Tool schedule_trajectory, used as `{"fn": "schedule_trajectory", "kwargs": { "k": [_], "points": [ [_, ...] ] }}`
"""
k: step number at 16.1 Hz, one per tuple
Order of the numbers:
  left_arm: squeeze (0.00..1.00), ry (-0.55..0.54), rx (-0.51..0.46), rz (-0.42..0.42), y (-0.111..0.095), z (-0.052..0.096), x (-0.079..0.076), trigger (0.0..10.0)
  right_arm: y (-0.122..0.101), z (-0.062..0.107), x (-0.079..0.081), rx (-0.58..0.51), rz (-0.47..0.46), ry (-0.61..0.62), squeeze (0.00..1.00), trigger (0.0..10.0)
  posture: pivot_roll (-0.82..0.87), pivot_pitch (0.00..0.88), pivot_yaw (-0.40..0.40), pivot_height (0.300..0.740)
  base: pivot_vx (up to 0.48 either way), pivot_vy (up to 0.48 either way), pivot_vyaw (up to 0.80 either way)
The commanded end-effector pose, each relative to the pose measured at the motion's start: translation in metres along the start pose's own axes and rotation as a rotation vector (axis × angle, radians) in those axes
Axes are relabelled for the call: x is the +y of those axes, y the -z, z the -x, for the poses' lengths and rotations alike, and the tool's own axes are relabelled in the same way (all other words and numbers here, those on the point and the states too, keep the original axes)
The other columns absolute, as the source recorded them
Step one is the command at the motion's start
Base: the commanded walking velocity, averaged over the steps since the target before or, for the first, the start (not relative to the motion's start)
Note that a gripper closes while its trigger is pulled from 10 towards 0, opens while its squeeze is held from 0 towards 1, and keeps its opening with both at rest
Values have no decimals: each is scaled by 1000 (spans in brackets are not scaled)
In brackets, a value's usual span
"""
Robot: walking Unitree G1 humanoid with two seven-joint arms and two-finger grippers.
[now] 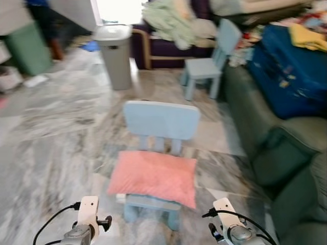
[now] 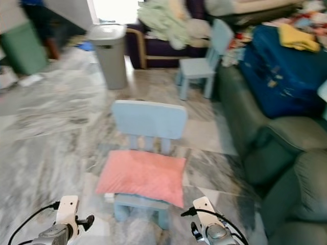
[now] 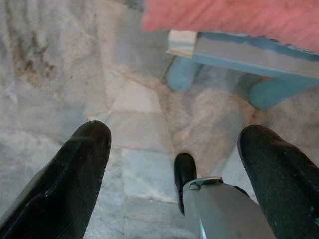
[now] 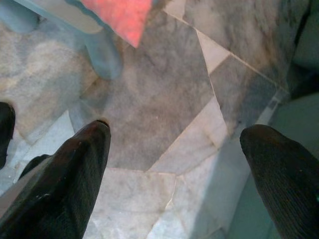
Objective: Move the pillow to the sofa
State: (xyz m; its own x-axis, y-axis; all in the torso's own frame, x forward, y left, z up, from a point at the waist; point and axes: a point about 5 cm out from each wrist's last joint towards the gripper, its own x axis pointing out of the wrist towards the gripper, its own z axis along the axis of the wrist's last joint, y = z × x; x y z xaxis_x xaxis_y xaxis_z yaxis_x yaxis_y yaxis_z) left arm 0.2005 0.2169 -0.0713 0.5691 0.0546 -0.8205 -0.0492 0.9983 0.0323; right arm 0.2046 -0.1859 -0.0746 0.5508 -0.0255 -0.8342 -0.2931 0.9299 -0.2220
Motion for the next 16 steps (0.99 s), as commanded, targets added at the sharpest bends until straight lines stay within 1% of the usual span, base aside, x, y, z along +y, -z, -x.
{"fn": "schedule_trajectory", "kwargs": {
  "k": [1, 3, 6, 8, 9, 11, 12, 13, 14, 15, 16],
  "points": [
    [0, -10, 7, 2, 1, 0, 3, 10000, 2, 0, 5, 0, -9, -13, 0, 10000, 61, 0, 31, 740, 0, 0, -800],
    [0, -12, 10, 8, 2, 1, 4, 10000, 10, 1, 6, 13, -12, -13, 0, 10000, 61, 0, 32, 740, 0, 0, -800],
    [0, -14, 6, 0, 2, 1, 5, 10000, 15, 2, 4, 18, -24, -4, 0, 10000, 60, 0, 32, 740, 0, 0, -800],
    [0, -2, -55, 9, -12, 0, 5, 10000, 8, 2, -5, -31, -93, 30, 0, 10000, 56, 0, 29, 740, 0, 0, 0],
    [0, 17, -98, 16, -24, 0, 5, 10000, -2, 2, -12, -74, -133, 44, 0, 10000, 58, 0, 26, 740, 0, 0, 0],
    [0, 55, -169, -22, -47, 0, 6, 10000, -21, 2, -22, -150, -171, 54, 0, 10000, 53, 0, 25, 740, 0, 0, 0],
    [0, 126, -261, -89, -72, 3, 5, 10000, -44, 3, -34, -252, -216, 49, 0, 10000, 48, 0, 25, 740, 0, 0, 0],
    [0, 225, -366, -162, -91, 9, -1, 10000, -74, 8, -46, -381, -248, 10, 0, 10000, 45, 0, 25, 740, 0, 0, 0],
    [0, 261, -413, -198, -95, 12, -4, 10000, -85, 12, -51, -436, -255, -9, 0, 10000, 38, 0, 27, 740, 0, 0, 0],
    [0, 292, -497, -228, -103, 19, -7, 10000, -100, 19, -57, -517, -273, -43, 0, 10000, 34, 0, 26, 740, 0, 0, 0],
    [0, 326, -615, -242, -109, 34, -17, 10000, -110, 35, -64, -610, -286, -67, 0, 10000, 32, 3, 22, 740, 0, 0, 0]
  ]
}}
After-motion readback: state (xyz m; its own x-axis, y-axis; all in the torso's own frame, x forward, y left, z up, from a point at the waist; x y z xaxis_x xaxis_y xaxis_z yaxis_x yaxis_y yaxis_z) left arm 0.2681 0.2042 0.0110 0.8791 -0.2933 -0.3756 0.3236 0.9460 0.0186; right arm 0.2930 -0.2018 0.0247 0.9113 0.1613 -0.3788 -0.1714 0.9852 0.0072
